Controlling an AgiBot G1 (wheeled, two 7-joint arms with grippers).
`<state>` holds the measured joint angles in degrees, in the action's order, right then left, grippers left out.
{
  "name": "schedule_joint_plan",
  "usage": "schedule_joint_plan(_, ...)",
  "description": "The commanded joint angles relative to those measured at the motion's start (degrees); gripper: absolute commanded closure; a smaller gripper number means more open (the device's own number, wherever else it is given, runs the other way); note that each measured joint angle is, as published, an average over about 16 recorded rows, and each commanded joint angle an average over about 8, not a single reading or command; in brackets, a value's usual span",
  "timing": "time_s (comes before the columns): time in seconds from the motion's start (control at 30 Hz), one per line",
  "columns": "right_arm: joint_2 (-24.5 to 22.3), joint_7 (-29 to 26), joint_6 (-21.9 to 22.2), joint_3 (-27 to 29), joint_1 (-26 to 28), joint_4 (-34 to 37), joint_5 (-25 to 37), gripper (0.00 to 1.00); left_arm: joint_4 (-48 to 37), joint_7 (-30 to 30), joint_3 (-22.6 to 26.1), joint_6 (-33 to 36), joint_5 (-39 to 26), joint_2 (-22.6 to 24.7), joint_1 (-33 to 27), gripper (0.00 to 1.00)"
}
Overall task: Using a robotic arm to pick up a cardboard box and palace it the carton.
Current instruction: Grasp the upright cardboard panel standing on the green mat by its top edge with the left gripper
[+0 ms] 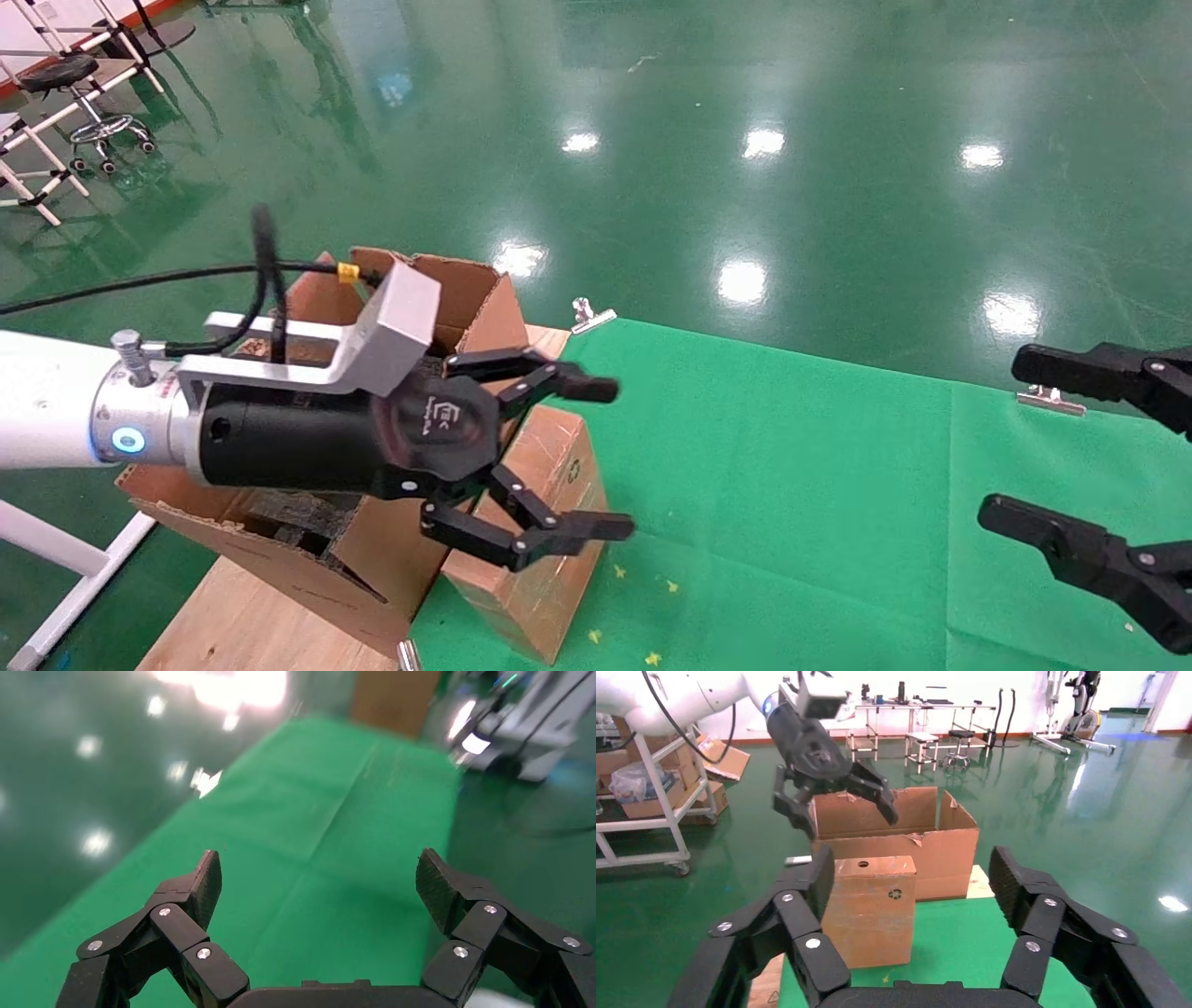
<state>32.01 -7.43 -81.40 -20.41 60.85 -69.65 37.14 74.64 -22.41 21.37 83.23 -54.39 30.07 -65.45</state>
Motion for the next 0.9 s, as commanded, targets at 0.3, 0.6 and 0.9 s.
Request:
schedule_joint_plan(0.3, 0.0, 0.0, 0.0, 0.0, 0.0, 0.0, 0.0, 1.0, 2.6, -12.6, 4.7, 0.6, -10.8, -2.8, -5.6, 0.0)
schedule_joint_plan(0.6, 0.0, 0.0, 0.0, 0.0, 0.0, 0.0, 0.0, 1.0, 2.0, -15.1, 6.2, 2.3, -14.1, -2.6, -8.8, 0.0)
schedule_joint_plan(0.9, 0.0, 0.0, 0.0, 0.0, 0.0, 0.0, 0.0, 1.0, 2.0, -24.5, 12.4, 6.6, -23.3, -0.2, -18.1, 0.0)
